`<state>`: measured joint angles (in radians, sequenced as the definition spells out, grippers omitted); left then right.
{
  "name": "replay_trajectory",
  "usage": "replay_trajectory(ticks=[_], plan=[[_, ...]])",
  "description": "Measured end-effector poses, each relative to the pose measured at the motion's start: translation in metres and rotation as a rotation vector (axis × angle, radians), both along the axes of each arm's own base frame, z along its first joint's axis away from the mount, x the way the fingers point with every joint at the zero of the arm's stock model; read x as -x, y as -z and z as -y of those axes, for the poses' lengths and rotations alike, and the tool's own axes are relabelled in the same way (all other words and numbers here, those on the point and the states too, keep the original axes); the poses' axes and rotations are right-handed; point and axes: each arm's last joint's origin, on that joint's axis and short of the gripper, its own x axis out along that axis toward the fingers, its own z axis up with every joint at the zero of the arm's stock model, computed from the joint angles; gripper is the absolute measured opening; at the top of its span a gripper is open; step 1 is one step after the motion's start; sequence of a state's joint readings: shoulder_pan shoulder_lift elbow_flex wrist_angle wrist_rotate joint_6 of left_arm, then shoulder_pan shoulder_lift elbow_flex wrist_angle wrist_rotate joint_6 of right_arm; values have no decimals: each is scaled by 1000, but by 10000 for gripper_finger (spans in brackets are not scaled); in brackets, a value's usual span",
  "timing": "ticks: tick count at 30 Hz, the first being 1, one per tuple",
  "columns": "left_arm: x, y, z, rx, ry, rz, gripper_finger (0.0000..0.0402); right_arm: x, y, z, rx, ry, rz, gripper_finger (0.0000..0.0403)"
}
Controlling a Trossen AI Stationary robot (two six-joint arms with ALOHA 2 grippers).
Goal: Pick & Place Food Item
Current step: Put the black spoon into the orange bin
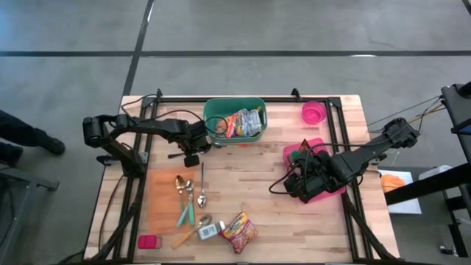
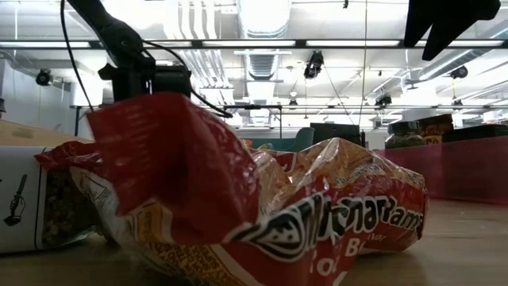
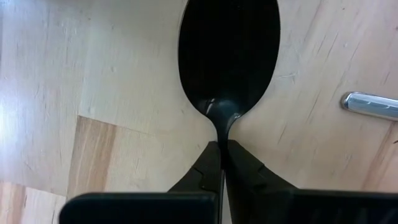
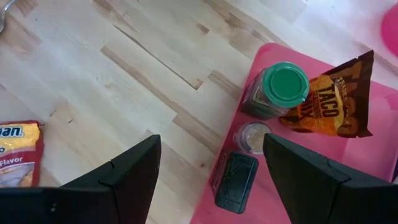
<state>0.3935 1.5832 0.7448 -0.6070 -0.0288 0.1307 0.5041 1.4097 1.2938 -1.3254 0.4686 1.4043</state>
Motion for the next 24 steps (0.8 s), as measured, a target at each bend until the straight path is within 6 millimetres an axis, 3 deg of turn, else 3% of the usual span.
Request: replay_trajectory(ticks=[15, 24], plan=[[-9, -24, -3, 40, 4, -42, 0, 0, 0, 0, 8, -18, -8, 281], [0, -49, 1, 70, -77, -1, 0, 0, 0, 0, 12, -24, -10, 281]])
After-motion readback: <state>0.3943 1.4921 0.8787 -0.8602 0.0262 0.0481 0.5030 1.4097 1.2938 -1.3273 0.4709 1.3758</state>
